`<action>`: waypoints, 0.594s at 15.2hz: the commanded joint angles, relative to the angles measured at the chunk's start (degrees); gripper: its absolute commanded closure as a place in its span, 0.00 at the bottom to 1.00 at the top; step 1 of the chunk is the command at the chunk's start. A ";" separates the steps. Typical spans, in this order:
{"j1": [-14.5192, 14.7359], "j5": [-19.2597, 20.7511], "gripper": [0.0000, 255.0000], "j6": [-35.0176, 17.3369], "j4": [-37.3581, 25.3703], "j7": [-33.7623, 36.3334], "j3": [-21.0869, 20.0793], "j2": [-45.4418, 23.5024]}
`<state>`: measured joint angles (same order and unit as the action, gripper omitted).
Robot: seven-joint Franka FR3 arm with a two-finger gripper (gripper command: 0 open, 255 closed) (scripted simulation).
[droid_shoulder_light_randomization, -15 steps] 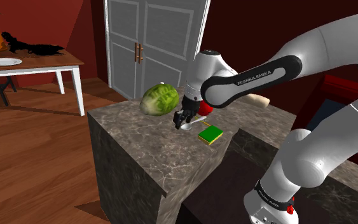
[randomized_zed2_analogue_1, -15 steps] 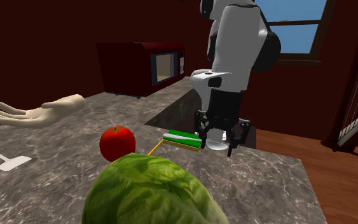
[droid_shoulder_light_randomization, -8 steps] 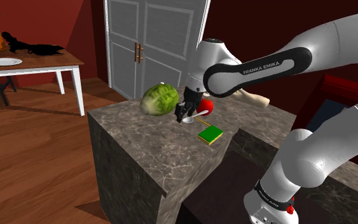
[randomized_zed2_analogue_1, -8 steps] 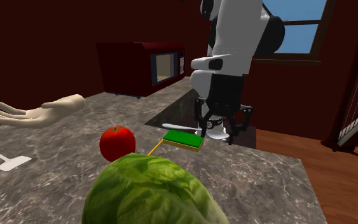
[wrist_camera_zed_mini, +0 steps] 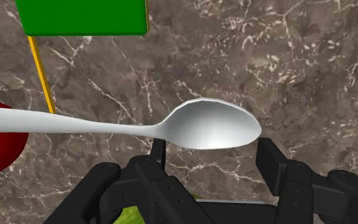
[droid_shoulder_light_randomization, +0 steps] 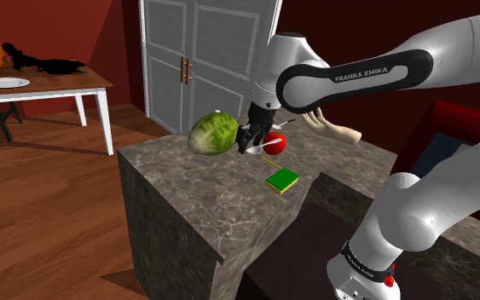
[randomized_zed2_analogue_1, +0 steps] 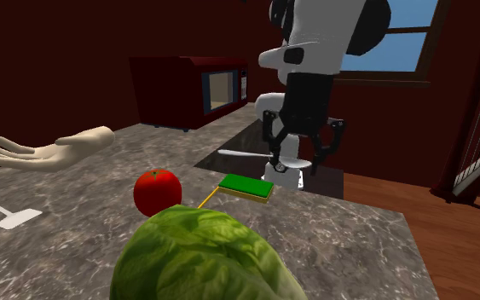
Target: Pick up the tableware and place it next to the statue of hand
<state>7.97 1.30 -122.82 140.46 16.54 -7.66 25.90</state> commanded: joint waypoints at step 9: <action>0.00 -0.17 1.00 8.19 -6.55 -0.72 0.44 1.64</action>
<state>7.97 1.13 -115.36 134.71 15.83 -7.22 27.64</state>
